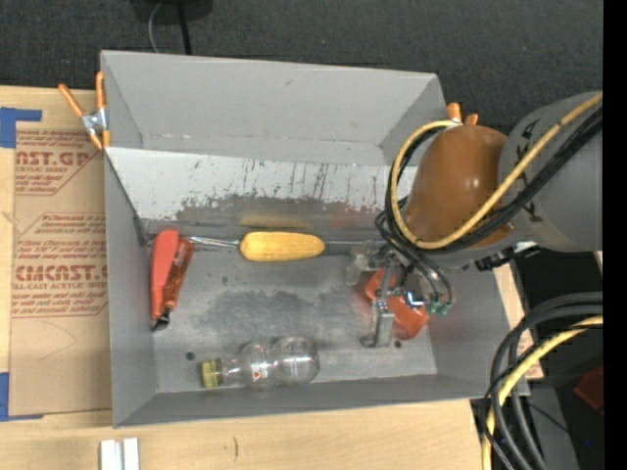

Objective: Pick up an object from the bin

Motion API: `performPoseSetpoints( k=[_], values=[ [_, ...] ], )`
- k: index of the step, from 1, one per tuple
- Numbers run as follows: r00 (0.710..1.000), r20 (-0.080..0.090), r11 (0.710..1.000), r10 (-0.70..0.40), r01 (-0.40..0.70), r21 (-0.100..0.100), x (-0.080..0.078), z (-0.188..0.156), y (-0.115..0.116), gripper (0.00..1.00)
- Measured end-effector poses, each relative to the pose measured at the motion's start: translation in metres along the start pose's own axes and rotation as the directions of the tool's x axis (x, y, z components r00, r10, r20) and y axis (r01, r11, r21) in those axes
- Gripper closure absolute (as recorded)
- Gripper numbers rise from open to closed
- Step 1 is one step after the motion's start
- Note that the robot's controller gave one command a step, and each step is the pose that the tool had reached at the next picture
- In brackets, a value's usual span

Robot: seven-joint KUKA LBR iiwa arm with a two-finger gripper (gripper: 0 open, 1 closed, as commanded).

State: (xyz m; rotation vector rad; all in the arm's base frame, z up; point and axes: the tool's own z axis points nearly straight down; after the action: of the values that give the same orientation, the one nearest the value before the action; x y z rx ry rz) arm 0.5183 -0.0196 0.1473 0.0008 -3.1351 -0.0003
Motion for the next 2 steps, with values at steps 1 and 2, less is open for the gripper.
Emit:
performPoseSetpoints(
  k=[1, 2],
  values=[
    [1.0, 0.007, 1.0, 0.0, 0.0, 0.0, -0.001, -0.004, 0.0, 0.0],
    [0.997, 0.007, 0.997, -0.076, 0.076, -0.002, -0.004, 0.003, -0.017, 0.0]
  ],
)
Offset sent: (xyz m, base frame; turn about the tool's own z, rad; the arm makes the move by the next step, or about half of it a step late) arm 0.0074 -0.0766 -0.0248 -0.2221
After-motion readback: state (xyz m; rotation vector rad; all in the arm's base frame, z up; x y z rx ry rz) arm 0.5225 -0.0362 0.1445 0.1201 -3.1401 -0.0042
